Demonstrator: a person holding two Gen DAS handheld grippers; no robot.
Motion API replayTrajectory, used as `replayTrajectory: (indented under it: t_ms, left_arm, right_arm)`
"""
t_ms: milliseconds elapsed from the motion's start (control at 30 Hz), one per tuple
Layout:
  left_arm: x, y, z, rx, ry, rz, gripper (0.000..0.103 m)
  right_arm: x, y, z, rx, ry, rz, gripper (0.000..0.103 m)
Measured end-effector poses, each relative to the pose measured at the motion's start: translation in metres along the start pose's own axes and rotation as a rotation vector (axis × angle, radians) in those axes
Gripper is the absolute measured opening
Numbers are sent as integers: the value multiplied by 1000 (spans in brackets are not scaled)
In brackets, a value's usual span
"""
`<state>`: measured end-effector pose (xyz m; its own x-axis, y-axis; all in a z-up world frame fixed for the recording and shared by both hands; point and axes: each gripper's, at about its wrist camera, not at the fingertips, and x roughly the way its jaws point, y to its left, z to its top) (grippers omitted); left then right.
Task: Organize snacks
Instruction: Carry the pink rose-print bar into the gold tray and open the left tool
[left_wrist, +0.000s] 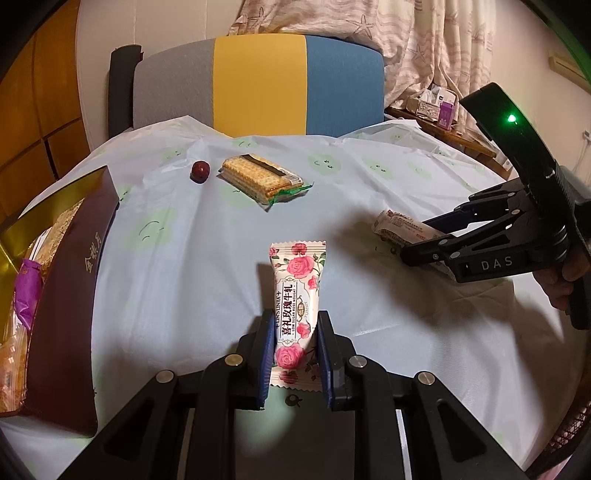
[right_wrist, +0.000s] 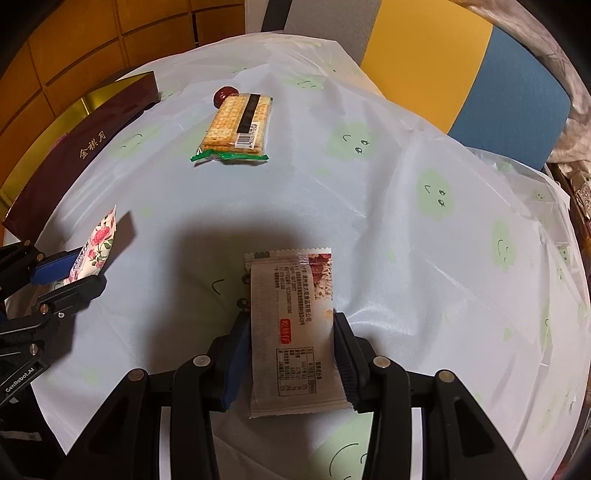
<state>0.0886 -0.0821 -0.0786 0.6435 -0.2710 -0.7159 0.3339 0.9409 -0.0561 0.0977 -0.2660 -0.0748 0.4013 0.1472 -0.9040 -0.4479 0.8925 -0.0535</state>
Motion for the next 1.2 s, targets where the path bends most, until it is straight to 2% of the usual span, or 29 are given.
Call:
replayTrajectory:
  t_ms: [467,667,933,1067,1200]
  left_arm:
    - [-2,6,7,-38,52,-37,21]
    - [-13,11,5,-69,84,-97,21]
    - [-52,17,11,-70,36,-163,21]
    - [-73,36,22,-124,2,-160,21]
    - [-93,66,34,-187,-41,-123,21]
  right_arm:
    - [0,1,1,-18,-4,-8,44]
    - [0,1,0,-16,-9,-7,44]
    - [0,1,0,-15,-9,-9,44]
    - [0,1,1,-17,-9,-12,44]
    - [0,2,1,-22,-9,-20,44]
